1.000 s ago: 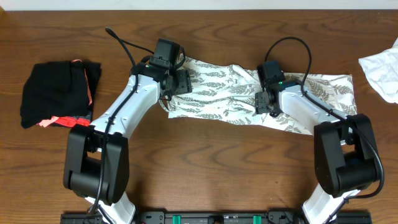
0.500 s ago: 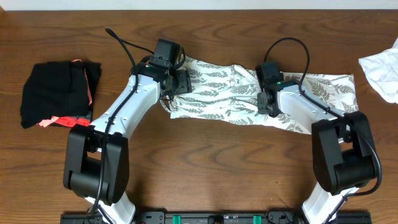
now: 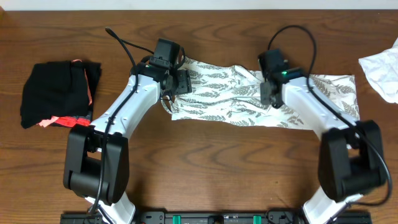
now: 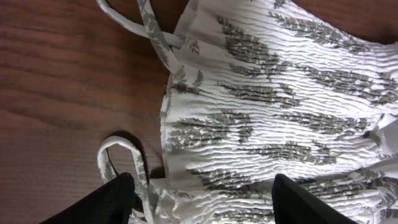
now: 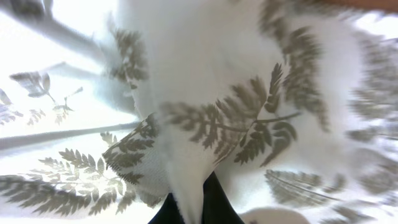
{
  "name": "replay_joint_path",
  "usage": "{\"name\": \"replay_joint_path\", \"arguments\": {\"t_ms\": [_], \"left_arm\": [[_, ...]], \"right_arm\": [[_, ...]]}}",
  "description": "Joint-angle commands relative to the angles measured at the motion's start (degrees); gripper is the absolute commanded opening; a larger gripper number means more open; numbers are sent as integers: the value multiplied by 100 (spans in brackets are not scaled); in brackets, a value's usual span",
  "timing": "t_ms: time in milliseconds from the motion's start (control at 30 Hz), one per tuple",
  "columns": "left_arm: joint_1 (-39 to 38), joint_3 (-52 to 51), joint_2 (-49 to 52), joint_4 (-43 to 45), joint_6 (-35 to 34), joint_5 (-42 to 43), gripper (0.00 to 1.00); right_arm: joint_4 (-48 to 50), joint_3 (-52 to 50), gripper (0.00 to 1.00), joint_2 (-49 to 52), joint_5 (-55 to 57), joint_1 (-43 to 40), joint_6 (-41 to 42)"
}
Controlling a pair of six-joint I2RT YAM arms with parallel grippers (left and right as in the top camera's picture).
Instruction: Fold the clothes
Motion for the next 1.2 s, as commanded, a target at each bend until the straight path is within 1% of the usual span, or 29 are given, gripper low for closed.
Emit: {"name": "replay_joint_path", "arguments": {"t_ms": [0, 133, 233, 333, 433, 567, 700, 767, 867, 1000, 1167], "left_arm": [[13, -15, -22, -15, 15, 13, 71], [13, -15, -22, -17, 15, 13, 71], [13, -15, -22, -17, 15, 13, 71], [13, -15, -22, -31, 15, 13, 71], [13, -15, -22, -61, 15, 11, 72], [15, -15, -22, -127, 37, 11, 71], [13, -15, -22, -168, 35, 11, 71], [13, -15, -22, -197, 37, 11, 71], [13, -15, -22, -216, 35, 11, 71], [13, -15, -22, -238, 35, 13, 71], [13, -15, -22, -304, 39, 52, 71]], "right_arm": [[-81, 203, 1, -459, 385, -262, 55], [-271, 203, 1, -793, 671, -577, 59], [-511, 203, 1, -1034, 713, -1019, 59], [-660, 203, 1, -1130, 713, -1722, 52], [-643, 203, 1, -1128, 719, -2382, -166], [-236, 203, 1, -1128, 754, -3340, -564], [122, 203, 1, -1128, 726, -4301, -645], [299, 203, 1, -1121, 614, -4787, -870], [525, 201, 1, -1110, 435, -5362, -933], [929, 201, 1, -1104, -81, -5912, -938], [1399, 201, 1, -1036, -258, -6194, -962]]}}
